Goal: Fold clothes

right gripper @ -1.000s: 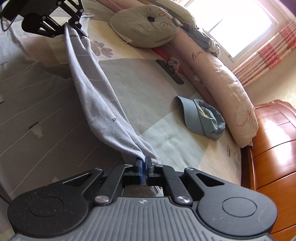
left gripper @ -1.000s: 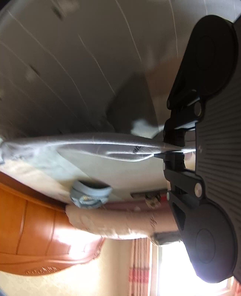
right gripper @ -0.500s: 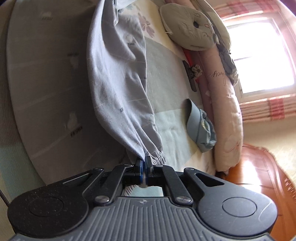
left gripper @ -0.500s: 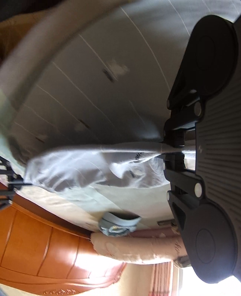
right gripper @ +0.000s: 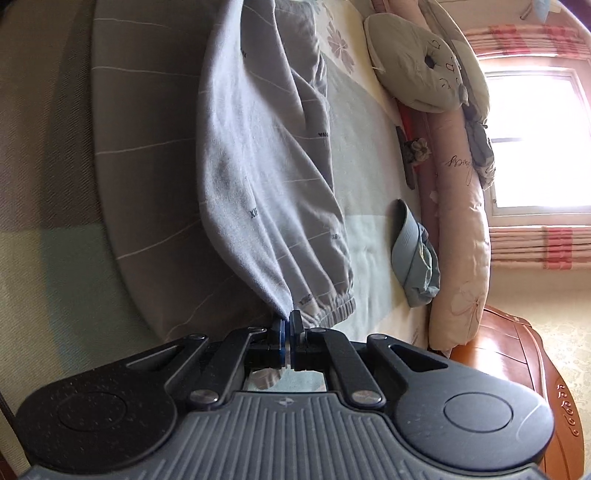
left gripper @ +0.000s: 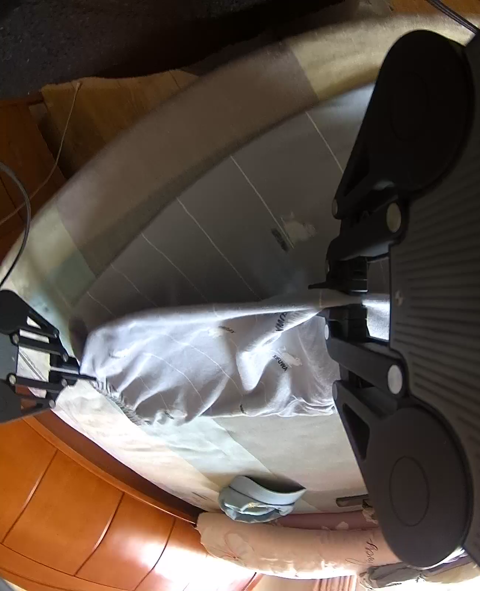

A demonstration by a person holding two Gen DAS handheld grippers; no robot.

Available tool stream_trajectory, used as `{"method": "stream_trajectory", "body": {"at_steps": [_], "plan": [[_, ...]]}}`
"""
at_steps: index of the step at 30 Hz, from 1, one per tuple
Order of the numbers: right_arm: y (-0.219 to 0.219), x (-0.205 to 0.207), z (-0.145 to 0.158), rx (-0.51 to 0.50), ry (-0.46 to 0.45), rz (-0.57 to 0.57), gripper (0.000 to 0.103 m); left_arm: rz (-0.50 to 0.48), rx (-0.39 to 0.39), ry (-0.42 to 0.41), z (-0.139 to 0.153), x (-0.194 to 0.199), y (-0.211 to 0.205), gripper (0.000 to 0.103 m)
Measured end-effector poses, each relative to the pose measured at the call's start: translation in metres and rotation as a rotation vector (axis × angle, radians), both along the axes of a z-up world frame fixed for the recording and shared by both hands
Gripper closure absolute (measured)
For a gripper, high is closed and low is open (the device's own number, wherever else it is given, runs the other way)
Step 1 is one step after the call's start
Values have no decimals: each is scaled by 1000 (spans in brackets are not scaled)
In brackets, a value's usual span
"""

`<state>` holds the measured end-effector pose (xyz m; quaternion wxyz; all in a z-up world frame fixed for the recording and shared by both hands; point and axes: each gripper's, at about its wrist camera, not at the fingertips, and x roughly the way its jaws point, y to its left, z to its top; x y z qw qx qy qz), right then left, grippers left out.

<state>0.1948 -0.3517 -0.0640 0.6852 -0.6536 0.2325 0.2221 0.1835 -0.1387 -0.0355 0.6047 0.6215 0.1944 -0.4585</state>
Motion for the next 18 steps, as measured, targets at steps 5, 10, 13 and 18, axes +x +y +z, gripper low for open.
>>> {"method": "stream_trajectory", "body": {"at_steps": [5, 10, 13, 18], "plan": [[-4, -1, -7, -33, -9, 3, 99, -6, 6, 6, -5, -9, -6, 102], [-6, -4, -15, -51, -7, 10, 99, -20, 8, 25, -10, -17, -10, 102], [-5, -6, -17, -46, -5, 9, 99, -25, 13, 32, -15, -15, -10, 102], [-3, -15, -17, -39, -5, 11, 99, -26, 5, 56, -16, -16, -6, 102]]}}
